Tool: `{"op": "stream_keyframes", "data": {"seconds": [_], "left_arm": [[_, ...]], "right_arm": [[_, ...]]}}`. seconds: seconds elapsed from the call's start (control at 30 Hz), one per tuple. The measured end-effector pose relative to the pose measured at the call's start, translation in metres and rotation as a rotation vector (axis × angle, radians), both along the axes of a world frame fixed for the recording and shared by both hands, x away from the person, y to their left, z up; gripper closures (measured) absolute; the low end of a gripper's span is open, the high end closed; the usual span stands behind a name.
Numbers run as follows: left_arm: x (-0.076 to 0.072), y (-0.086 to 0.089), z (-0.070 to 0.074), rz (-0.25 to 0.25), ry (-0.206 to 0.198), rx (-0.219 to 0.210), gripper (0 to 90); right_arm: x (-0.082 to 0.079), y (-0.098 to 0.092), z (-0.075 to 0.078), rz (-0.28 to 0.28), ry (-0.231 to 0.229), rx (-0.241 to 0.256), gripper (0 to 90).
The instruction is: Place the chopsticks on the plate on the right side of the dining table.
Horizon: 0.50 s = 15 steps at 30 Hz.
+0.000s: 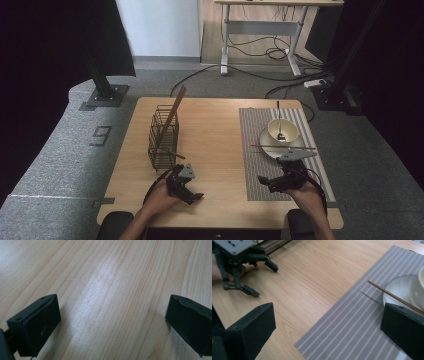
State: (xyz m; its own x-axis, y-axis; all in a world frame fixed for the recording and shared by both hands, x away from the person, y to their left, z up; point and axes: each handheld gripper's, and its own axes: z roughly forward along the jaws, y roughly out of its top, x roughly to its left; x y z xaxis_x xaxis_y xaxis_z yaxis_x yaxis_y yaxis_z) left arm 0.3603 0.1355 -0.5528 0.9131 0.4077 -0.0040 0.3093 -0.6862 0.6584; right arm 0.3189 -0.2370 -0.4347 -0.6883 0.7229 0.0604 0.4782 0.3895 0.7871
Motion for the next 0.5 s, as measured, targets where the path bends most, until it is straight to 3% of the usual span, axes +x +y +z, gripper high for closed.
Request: {"op": "stream_keyframes", "data": {"seconds": [0.5], "left_arm": [[0.0, 0.0, 0.0, 0.001, 0.002, -0.002, 0.0]], "right_arm": [[0.019, 0.043, 0.011, 0.088, 0.033, 0.011, 1.2]]}}
